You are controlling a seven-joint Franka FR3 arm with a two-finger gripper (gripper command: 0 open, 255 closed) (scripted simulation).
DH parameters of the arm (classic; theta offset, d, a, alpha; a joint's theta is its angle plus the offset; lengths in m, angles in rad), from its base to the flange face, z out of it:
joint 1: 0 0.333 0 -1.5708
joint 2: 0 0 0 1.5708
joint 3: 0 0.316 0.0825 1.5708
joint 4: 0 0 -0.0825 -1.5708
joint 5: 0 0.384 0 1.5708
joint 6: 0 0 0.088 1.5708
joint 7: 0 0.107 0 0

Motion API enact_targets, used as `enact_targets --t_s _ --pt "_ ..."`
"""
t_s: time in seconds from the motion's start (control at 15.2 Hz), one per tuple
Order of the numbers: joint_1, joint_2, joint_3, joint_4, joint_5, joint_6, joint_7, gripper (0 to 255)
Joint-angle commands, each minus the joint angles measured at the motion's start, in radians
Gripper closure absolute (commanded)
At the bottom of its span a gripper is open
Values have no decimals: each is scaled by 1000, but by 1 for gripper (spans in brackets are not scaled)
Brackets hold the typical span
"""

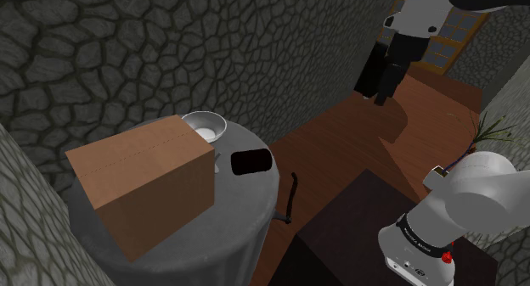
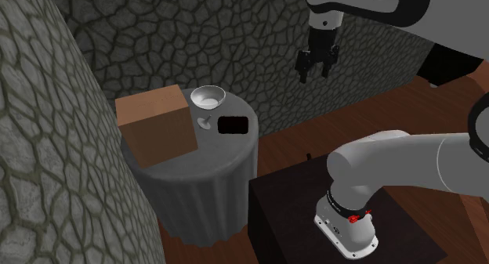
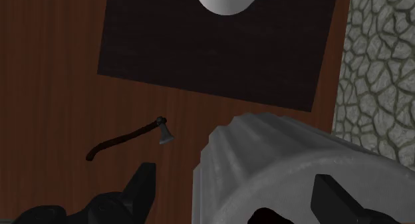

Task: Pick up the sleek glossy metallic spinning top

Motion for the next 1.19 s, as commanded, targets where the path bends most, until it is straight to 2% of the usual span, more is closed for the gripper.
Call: enact_targets --t_s 0.0,0.53,1.12 --pt "0 0 0 0 0 0 0 0" --pt "53 234 87 17 24 219 20 0" --pt "98 542 180 128 0 415 58 0"
